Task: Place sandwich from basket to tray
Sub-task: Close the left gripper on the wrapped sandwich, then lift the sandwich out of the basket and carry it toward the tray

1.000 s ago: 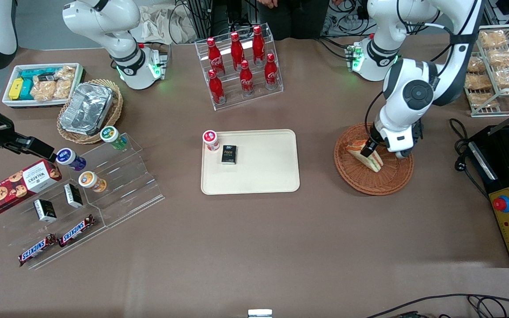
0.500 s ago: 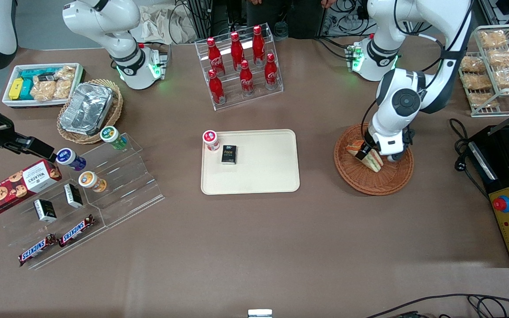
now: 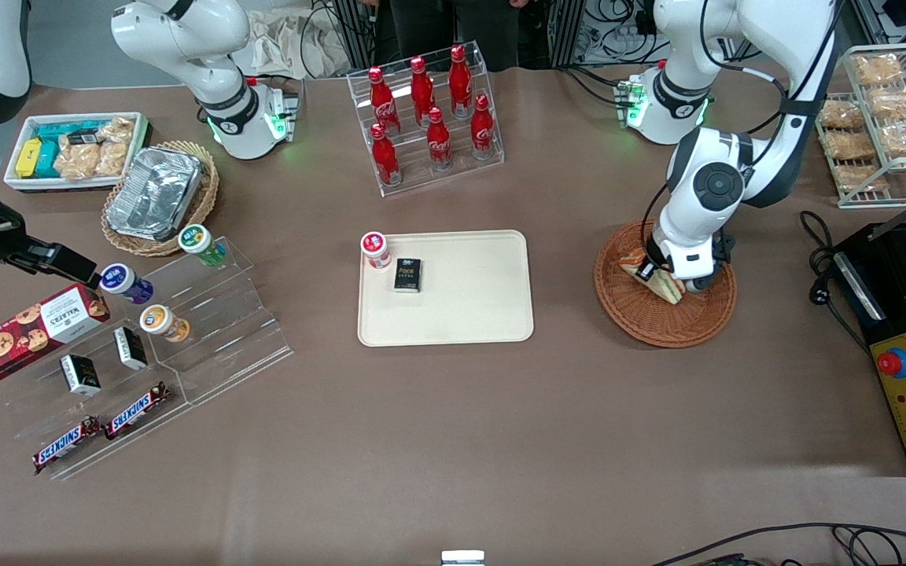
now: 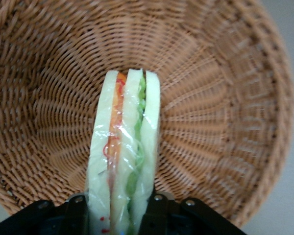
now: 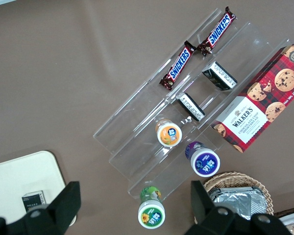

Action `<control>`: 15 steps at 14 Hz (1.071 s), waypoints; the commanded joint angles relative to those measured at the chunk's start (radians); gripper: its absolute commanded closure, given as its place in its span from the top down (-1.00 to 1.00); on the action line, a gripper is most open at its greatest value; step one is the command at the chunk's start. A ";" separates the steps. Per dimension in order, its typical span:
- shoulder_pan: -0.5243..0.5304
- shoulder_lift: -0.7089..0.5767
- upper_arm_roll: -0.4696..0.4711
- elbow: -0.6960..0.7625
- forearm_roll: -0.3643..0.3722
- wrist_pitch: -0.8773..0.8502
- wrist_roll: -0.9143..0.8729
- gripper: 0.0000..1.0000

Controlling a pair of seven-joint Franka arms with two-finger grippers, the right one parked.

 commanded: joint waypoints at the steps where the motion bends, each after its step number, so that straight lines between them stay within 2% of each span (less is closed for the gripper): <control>1: -0.001 -0.095 -0.001 0.094 0.012 -0.171 0.050 -1.00; 6: -0.001 -0.114 -0.066 0.512 -0.004 -0.719 0.157 -1.00; 7: 0.000 -0.117 -0.070 0.562 -0.018 -0.762 0.193 -1.00; 9: 0.008 -0.121 -0.068 0.625 -0.091 -0.801 0.280 -1.00; 12: -0.004 -0.121 -0.076 0.649 -0.119 -0.811 0.331 -1.00; 15: -0.012 -0.117 -0.174 0.649 -0.116 -0.801 0.362 -1.00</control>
